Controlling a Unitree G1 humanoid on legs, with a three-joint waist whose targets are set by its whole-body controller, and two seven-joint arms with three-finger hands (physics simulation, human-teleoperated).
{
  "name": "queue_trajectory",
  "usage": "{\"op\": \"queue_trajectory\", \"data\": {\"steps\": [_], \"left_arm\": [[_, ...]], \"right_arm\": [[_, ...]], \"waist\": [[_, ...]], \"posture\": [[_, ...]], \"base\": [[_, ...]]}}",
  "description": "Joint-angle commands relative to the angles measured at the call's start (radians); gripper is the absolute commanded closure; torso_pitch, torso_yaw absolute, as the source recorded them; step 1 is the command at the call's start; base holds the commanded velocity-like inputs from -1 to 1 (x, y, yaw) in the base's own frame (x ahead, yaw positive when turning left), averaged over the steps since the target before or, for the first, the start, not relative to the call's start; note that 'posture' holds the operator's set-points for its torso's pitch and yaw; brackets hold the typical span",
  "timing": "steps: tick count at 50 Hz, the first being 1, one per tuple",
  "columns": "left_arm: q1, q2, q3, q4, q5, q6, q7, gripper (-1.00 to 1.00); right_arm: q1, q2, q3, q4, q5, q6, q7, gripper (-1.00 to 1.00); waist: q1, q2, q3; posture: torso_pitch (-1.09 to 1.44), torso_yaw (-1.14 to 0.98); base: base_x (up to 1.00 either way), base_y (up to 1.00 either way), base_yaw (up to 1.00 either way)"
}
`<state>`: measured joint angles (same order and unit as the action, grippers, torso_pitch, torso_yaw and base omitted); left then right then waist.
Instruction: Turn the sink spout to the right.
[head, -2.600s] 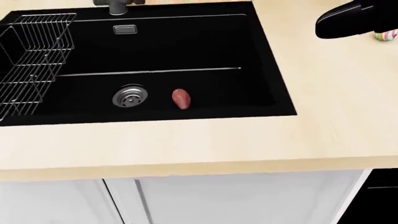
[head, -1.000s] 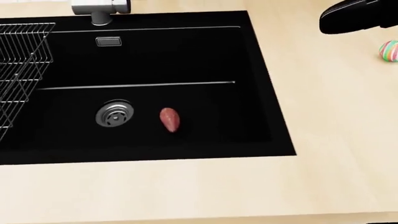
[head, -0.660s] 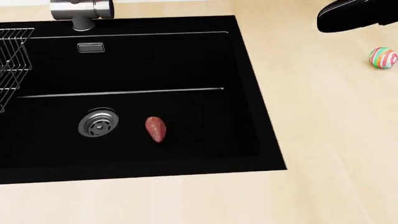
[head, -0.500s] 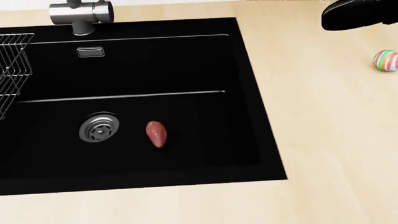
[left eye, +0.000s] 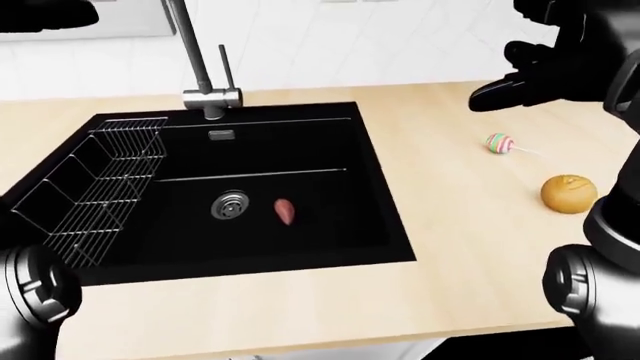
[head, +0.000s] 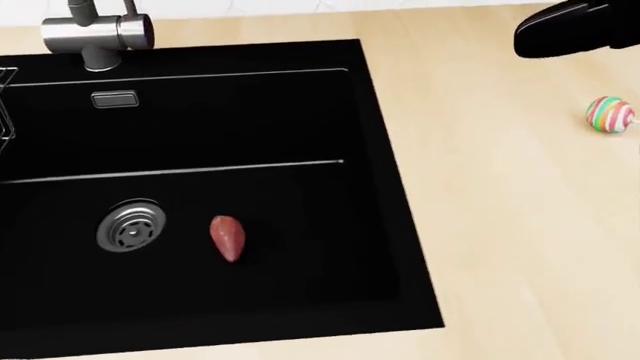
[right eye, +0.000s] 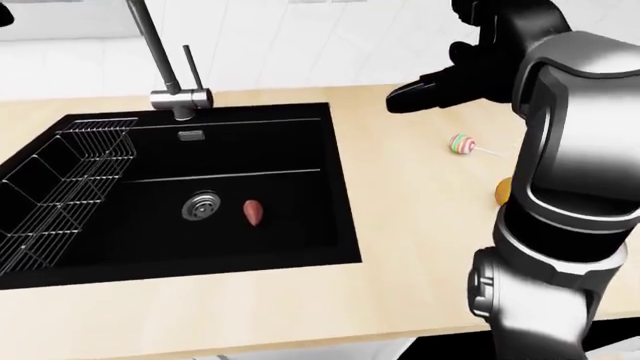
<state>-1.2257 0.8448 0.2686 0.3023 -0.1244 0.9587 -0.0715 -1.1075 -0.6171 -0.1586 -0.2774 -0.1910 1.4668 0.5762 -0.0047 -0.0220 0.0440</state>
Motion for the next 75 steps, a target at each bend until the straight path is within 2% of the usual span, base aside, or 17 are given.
{"op": "queue_trajectory", "data": {"steps": [1,3,4,6,7,8,9,11,15,20,25,37,48,59,75], "left_arm": [[-0.039,0.029,0.023,-0.034,0.011,-0.038,0.008,-1.00],[-0.027,0.035,0.006,-0.032,0.032,-0.064,0.008,-1.00],[-0.033,0.033,0.015,-0.027,0.030,-0.058,0.006,-1.00],[-0.040,0.037,0.020,-0.024,0.031,-0.048,0.004,-1.00],[-0.044,0.039,0.025,-0.021,0.029,-0.044,0.005,-1.00],[-0.045,0.040,0.027,-0.019,0.028,-0.043,0.006,-1.00],[-0.045,0.042,0.028,-0.017,0.026,-0.041,0.006,-1.00],[-0.047,0.044,0.029,-0.016,0.025,-0.040,0.008,-1.00],[-0.042,0.046,0.031,-0.024,0.017,-0.034,0.008,-1.00],[-0.034,0.046,0.030,-0.033,0.010,-0.025,0.007,-1.00],[-0.036,0.046,0.028,-0.035,0.010,-0.024,0.009,-1.00],[-0.037,0.049,0.028,-0.038,0.011,-0.020,0.009,-1.00],[-0.038,0.052,0.025,-0.039,0.014,-0.017,0.005,-1.00],[-0.043,0.050,0.022,-0.041,0.020,-0.013,0.002,-1.00],[-0.041,0.035,0.022,-0.050,0.027,-0.007,0.000,-1.00]], "right_arm": [[-0.036,-0.005,-0.003,-0.028,0.001,-0.036,0.000,-1.00],[-0.033,-0.003,-0.004,-0.028,0.000,-0.038,-0.001,-1.00],[-0.035,-0.005,-0.004,-0.029,0.000,-0.036,0.001,-1.00],[-0.041,-0.009,-0.002,-0.029,-0.001,-0.031,0.003,-1.00],[-0.045,0.001,-0.015,-0.037,0.004,-0.043,0.002,-1.00],[-0.049,-0.002,-0.013,-0.038,0.003,-0.037,0.001,-1.00],[-0.050,-0.003,-0.009,-0.037,0.004,-0.036,0.001,-1.00],[-0.050,-0.001,-0.008,-0.029,0.004,-0.040,-0.002,-1.00],[-0.051,0.000,-0.005,-0.025,0.004,-0.044,-0.003,-1.00],[-0.044,-0.002,-0.008,-0.035,0.004,-0.039,-0.002,-1.00],[-0.044,-0.003,-0.016,-0.032,0.006,-0.041,-0.005,-1.00],[-0.044,-0.009,-0.017,-0.036,0.014,-0.035,-0.007,-1.00],[-0.043,-0.010,-0.016,-0.040,0.019,-0.030,-0.012,-1.00],[-0.055,-0.015,-0.009,-0.028,0.021,-0.031,-0.009,-1.00],[-0.050,-0.009,-0.009,-0.030,0.018,-0.035,-0.011,-1.00]], "waist": [[0.010,0.004,-0.035],[0.011,0.019,-0.029],[0.009,0.029,-0.027],[0.004,0.062,-0.020],[-0.004,0.085,-0.007],[-0.016,0.104,-0.012],[-0.014,0.074,0.001],[-0.018,0.070,-0.006],[-0.014,0.051,-0.006],[-0.009,0.042,-0.009],[-0.007,0.041,-0.026],[-0.004,0.041,-0.081],[0.001,0.038,-0.142],[0.005,0.036,-0.214],[0.017,0.031,-0.330]], "posture": [[0.00,0.00],[0.00,0.00],[0.00,0.00],[0.00,0.00],[0.00,0.00],[0.00,0.00],[0.00,0.00],[0.00,0.00],[0.00,0.00],[-0.01,0.00],[-0.05,0.00],[-0.16,0.00],[-0.26,0.00],[-0.36,0.00],[-0.50,0.00]], "base": [[0.09,0.00,0.00],[0.08,0.00,0.00],[0.08,0.00,0.00],[0.07,0.00,0.00],[0.00,0.00,0.00],[0.00,0.00,0.00],[0.00,0.00,0.00],[0.00,0.00,0.00],[0.00,0.00,0.00],[0.00,0.00,0.00],[0.00,0.00,0.00],[0.00,0.00,0.00],[0.00,0.00,0.00],[0.00,0.00,0.00],[0.00,0.00,0.00]]}}
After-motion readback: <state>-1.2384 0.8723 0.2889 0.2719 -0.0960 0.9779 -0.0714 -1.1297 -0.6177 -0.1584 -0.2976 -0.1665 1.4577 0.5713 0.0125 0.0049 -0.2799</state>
